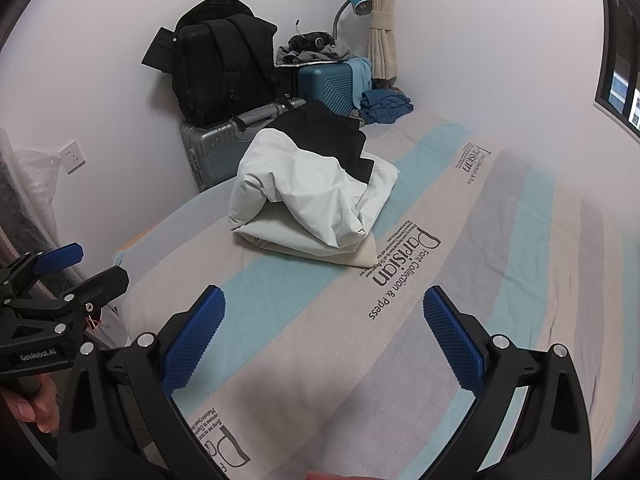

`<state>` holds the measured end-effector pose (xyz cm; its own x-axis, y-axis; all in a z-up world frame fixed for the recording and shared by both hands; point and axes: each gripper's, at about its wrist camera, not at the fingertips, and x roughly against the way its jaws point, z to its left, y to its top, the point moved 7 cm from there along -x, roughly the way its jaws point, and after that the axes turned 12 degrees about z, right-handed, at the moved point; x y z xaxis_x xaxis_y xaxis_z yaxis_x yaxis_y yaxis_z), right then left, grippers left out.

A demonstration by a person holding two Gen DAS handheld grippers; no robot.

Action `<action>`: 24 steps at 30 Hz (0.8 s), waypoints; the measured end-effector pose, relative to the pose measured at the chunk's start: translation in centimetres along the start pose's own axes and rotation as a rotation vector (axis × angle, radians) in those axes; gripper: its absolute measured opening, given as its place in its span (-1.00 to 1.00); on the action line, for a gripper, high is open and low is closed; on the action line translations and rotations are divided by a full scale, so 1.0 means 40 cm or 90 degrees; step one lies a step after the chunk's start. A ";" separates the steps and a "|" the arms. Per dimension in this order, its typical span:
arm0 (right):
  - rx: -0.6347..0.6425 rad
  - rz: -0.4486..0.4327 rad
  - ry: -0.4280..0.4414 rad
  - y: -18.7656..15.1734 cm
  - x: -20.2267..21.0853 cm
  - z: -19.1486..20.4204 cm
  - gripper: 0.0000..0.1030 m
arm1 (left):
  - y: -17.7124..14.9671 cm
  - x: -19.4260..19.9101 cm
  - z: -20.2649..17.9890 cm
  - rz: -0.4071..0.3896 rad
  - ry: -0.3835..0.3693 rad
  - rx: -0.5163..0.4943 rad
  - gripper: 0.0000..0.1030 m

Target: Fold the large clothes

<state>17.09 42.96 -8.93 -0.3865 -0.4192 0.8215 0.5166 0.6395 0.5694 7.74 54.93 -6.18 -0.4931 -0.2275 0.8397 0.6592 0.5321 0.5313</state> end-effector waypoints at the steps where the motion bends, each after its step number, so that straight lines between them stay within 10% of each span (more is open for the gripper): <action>1: 0.001 0.001 0.002 -0.001 -0.001 0.002 0.85 | 0.003 -0.001 -0.001 -0.002 0.000 -0.003 0.88; 24: -0.001 -0.005 0.006 0.005 0.005 -0.006 0.85 | 0.003 -0.013 -0.013 0.002 0.006 -0.013 0.88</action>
<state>17.32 42.87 -8.64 -0.3842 -0.4302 0.8169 0.5145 0.6349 0.5764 8.38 54.69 -6.47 -0.4855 -0.2338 0.8424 0.6720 0.5165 0.5307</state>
